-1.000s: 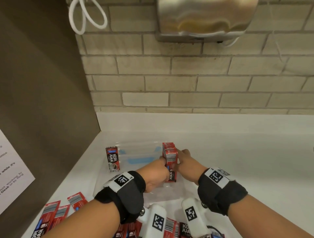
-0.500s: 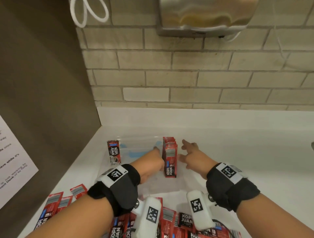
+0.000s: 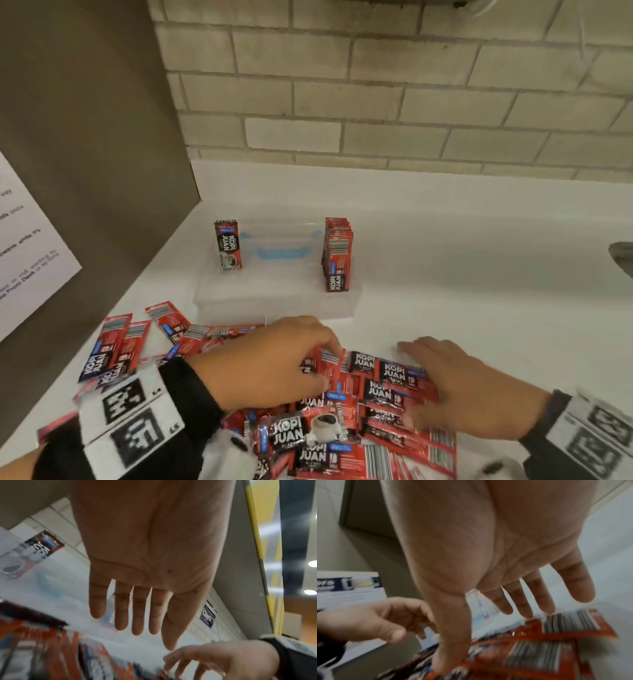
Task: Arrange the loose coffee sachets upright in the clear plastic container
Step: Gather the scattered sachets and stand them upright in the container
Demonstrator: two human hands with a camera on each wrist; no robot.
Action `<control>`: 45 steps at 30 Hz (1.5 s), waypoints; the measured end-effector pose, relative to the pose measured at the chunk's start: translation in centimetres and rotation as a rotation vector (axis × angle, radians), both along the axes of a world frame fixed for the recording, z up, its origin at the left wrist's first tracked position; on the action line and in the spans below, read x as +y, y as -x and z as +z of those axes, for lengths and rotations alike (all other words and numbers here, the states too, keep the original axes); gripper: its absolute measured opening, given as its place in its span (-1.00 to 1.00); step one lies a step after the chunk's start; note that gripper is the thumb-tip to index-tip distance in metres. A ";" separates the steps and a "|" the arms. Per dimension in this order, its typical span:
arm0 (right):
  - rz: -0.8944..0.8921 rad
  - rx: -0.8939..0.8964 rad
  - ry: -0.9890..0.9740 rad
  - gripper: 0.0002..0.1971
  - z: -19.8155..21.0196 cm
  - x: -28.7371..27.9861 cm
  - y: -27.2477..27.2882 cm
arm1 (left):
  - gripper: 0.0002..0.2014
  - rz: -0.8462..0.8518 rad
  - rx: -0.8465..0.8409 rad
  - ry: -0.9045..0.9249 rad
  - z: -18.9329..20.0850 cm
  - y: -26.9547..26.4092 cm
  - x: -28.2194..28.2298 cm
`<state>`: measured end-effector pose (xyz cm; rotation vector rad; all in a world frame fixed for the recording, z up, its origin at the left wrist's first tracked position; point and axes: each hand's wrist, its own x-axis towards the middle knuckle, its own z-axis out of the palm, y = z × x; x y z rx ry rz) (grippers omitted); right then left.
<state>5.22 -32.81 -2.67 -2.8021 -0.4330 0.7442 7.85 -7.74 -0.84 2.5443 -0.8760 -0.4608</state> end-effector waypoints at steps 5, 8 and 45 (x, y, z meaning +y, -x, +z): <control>0.052 -0.143 0.072 -0.21 -1.2 2.3 1.1 | -0.37 -0.114 0.005 -0.194 -0.9 1.2 -0.9; 0.061 -0.137 0.084 -0.42 -1.4 2.9 1.2 | -0.31 -0.149 -0.005 -0.311 -1.4 1.7 -1.1; 0.291 -0.209 -0.271 -0.41 5.1 5.2 -5.3 | -0.71 0.466 0.753 0.862 2.2 -2.5 -2.8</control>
